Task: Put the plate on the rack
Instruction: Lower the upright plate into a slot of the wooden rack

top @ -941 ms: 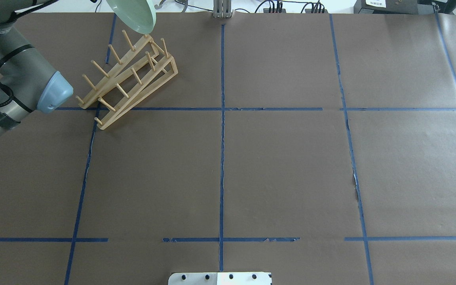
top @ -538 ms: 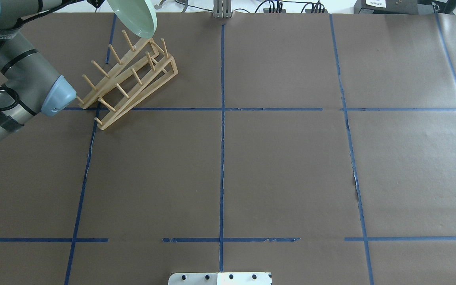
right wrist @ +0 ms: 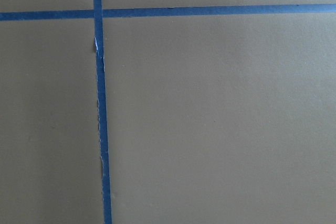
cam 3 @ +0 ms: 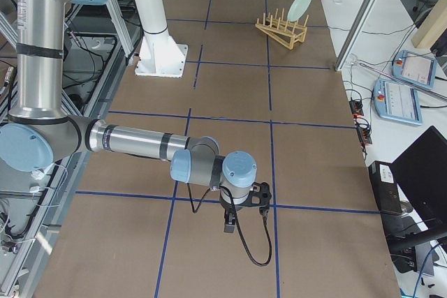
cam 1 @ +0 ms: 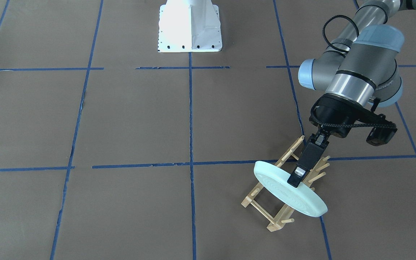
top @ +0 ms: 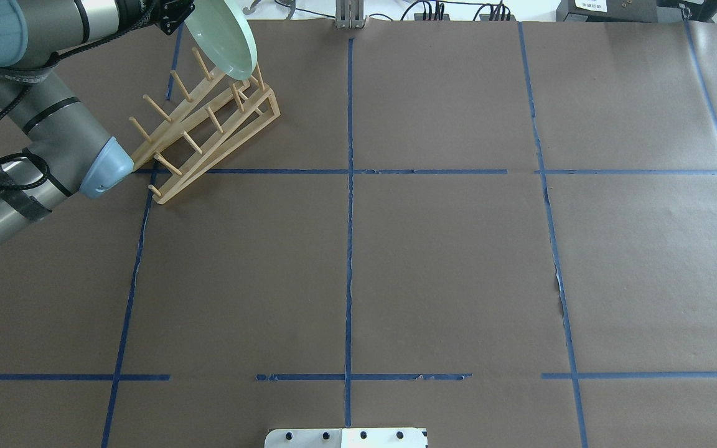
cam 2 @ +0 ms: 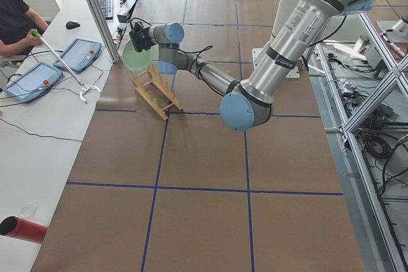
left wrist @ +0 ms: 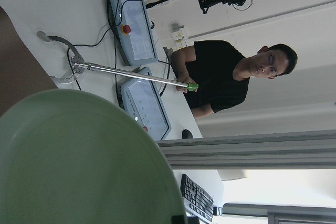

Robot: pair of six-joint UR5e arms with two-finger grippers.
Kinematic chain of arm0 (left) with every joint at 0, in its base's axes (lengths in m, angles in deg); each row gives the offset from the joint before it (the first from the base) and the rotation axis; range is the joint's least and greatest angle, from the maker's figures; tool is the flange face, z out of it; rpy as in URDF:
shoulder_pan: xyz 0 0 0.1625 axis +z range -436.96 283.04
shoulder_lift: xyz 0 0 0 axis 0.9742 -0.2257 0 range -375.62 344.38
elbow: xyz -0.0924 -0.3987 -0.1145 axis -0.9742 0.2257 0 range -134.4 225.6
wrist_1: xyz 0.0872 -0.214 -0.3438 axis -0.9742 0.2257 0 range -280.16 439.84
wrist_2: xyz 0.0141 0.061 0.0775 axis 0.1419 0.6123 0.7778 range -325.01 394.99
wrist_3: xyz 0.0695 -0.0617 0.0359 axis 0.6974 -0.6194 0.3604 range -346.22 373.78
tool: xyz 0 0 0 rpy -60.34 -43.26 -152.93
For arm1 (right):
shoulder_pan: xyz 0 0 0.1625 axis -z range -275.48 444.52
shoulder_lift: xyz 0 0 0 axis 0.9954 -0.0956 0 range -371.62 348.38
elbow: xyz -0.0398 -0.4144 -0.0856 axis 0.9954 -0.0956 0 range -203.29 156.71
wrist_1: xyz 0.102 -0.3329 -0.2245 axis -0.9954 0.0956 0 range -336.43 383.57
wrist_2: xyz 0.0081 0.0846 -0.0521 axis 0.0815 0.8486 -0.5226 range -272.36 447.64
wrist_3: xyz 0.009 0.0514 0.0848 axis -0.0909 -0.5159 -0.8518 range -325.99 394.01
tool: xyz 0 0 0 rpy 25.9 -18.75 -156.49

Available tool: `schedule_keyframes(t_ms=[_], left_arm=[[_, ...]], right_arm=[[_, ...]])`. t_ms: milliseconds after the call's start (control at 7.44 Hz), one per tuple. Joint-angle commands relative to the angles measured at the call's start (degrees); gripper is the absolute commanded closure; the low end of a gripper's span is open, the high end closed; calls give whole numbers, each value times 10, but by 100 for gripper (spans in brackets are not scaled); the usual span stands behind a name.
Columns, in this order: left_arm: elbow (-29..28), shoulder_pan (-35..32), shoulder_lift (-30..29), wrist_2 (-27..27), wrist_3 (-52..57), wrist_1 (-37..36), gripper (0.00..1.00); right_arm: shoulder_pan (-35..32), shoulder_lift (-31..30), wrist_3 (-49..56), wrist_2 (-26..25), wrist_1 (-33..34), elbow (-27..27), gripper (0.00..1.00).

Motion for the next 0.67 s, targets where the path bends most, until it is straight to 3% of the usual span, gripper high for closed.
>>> schedule_keyframes(t_ms=[0,538], left_arm=[[-17,4,-1,0,18,8,100],[-42,14,-4,0,27,13,100]], right_arm=[[0,0,0,0,0,0,0],[0,0,0,0,0,0,0]])
